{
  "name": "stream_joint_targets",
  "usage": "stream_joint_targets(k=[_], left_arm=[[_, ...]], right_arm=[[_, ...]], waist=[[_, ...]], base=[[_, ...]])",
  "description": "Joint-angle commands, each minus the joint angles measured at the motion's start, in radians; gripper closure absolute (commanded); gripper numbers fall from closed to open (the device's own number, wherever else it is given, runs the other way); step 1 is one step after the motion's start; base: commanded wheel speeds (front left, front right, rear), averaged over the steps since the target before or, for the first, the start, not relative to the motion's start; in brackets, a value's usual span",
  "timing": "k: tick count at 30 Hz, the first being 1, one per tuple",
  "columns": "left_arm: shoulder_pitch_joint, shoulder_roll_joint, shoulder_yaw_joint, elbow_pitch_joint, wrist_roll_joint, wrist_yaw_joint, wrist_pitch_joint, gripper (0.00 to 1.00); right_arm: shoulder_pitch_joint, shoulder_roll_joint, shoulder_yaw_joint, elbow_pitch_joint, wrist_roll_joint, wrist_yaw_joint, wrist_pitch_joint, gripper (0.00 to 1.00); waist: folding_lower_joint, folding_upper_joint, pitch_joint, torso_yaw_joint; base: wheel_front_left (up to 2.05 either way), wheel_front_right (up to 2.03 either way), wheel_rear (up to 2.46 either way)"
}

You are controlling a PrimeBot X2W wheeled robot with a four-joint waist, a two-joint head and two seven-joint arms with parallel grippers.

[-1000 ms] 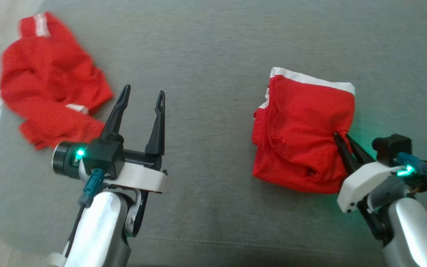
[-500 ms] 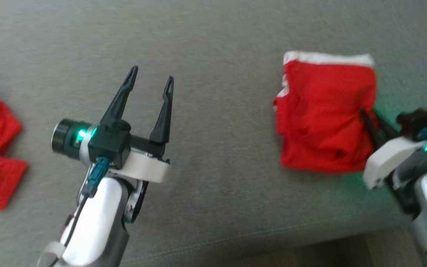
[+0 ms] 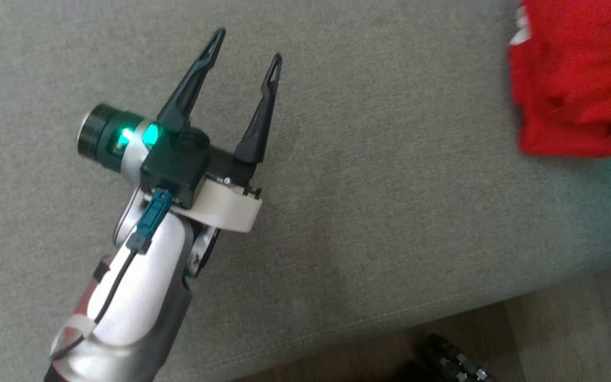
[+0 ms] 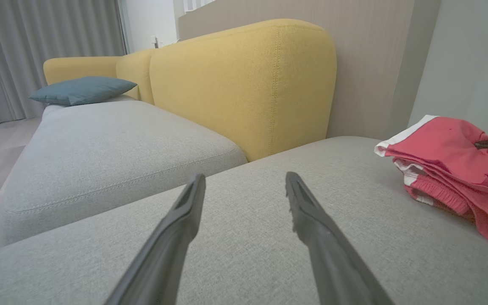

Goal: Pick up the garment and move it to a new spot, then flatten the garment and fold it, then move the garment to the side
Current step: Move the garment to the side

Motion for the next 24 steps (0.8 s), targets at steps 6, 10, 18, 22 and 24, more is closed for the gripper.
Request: stream_joint_targets(k=[6,10,18,22,24], left_arm=[[-0.088,-0.002,-0.003,-0.04,0.021,-0.011,-0.006,0.0],[-0.106,-0.008,-0.014,-0.034,0.021,-0.013,-0.01,0.0],[-0.128,-0.012,-0.025,-0.023,0.016,-0.011,-0.016,0.0],[-0.132,-0.01,-0.025,-0.016,0.011,-0.011,-0.017,0.0],[-0.13,-0.008,-0.024,-0.011,0.006,-0.01,-0.017,0.0]], right_arm=[[-0.053,-0.113,-0.045,0.021,-0.008,0.007,0.033,1.0],[-0.066,-0.124,-0.082,0.041,-0.026,0.007,0.043,1.0],[-0.092,-0.102,-0.184,0.084,-0.1,0.007,0.039,1.0],[-0.095,-0.068,-0.226,0.092,-0.133,0.007,0.032,0.41],[-0.089,-0.039,-0.252,0.085,-0.16,0.007,0.024,0.0]], waist=[[-0.0002,0.0,0.083,0.027],[-0.0002,0.0,0.105,0.035],[-0.0002,0.0,0.125,0.045],[-0.0002,0.0,0.121,0.049],[-0.0002,0.0,0.111,0.05]], base=[[0.0,0.0,0.0],[0.0,0.0,0.0],[0.0,0.0,0.0],[0.0,0.0,0.0],[0.0,0.0,0.0]])
